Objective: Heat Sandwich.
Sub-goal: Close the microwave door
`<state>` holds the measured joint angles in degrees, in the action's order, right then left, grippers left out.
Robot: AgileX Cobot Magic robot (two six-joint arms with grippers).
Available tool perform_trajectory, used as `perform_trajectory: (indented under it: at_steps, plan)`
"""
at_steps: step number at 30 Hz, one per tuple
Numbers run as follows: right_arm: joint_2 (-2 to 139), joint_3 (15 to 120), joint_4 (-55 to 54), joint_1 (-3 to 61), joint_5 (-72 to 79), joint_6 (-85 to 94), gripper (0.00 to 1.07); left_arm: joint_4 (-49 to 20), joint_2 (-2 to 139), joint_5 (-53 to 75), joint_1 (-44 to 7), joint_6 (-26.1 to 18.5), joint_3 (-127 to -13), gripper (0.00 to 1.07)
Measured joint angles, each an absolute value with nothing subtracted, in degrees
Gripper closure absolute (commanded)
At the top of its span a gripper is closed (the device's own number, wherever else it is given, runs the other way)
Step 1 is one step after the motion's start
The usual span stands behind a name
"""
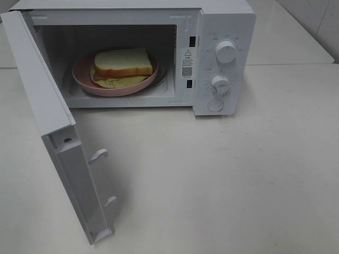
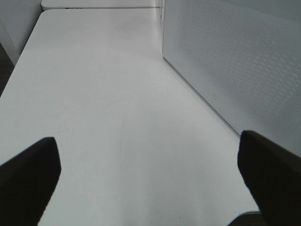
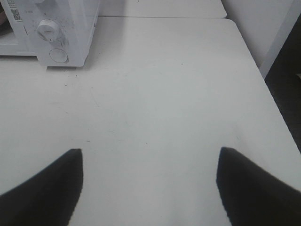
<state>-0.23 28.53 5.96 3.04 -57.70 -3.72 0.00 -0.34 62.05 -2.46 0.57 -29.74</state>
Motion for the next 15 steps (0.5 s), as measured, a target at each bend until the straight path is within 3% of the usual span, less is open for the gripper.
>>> perform_trajectory:
  at_steps: [15]
  plan:
    - [-0.23, 28.53, 5.79, 3.04, -57.58, -3.72, 0.32, 0.0, -0.34, 62.05, -2.46, 0.57, -29.74, 0.09]
